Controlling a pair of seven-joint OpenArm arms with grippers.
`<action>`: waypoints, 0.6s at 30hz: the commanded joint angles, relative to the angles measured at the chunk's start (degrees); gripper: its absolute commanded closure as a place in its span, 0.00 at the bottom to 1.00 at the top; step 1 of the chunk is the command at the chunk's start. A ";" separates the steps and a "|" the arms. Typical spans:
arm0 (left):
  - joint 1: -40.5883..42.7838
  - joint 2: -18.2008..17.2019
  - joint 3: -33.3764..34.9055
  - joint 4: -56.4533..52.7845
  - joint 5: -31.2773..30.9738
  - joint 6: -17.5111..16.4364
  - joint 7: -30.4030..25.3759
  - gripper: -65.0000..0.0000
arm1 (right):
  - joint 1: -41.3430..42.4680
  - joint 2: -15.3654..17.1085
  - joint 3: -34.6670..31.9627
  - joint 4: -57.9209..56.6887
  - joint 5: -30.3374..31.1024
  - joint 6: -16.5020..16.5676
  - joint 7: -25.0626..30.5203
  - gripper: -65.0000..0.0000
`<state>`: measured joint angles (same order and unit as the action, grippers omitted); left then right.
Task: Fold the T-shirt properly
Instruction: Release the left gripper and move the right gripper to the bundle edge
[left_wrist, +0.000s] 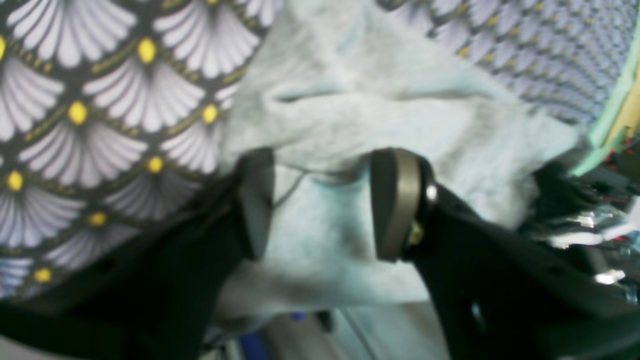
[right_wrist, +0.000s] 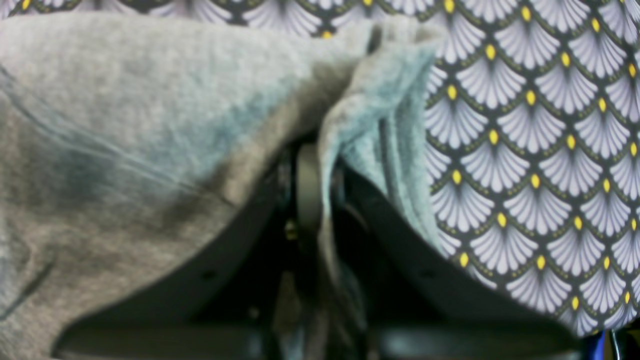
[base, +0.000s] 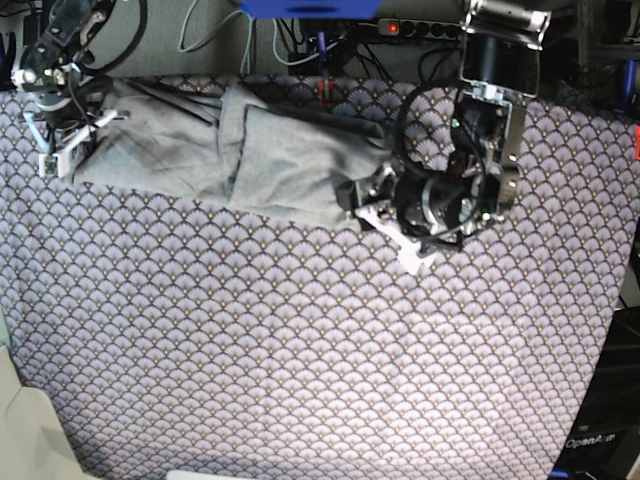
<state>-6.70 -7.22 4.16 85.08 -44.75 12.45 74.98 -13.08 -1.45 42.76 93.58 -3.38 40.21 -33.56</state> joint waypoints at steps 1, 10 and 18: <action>-1.52 -0.29 -0.25 1.03 -3.03 -0.10 0.05 0.53 | 0.11 0.44 -0.17 2.20 0.70 -0.21 0.90 1.00; -3.37 -1.26 -4.82 1.03 -13.05 -0.10 0.23 0.53 | -3.58 0.18 -5.36 13.45 0.61 -0.21 0.81 1.00; -2.66 -5.39 -8.25 1.03 -14.63 -0.10 0.40 0.53 | -6.74 -1.40 -11.25 17.67 0.61 -0.21 0.81 1.00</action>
<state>-8.14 -12.45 -3.97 85.12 -58.13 12.45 75.37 -20.03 -3.31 31.68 110.13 -3.64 40.23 -33.89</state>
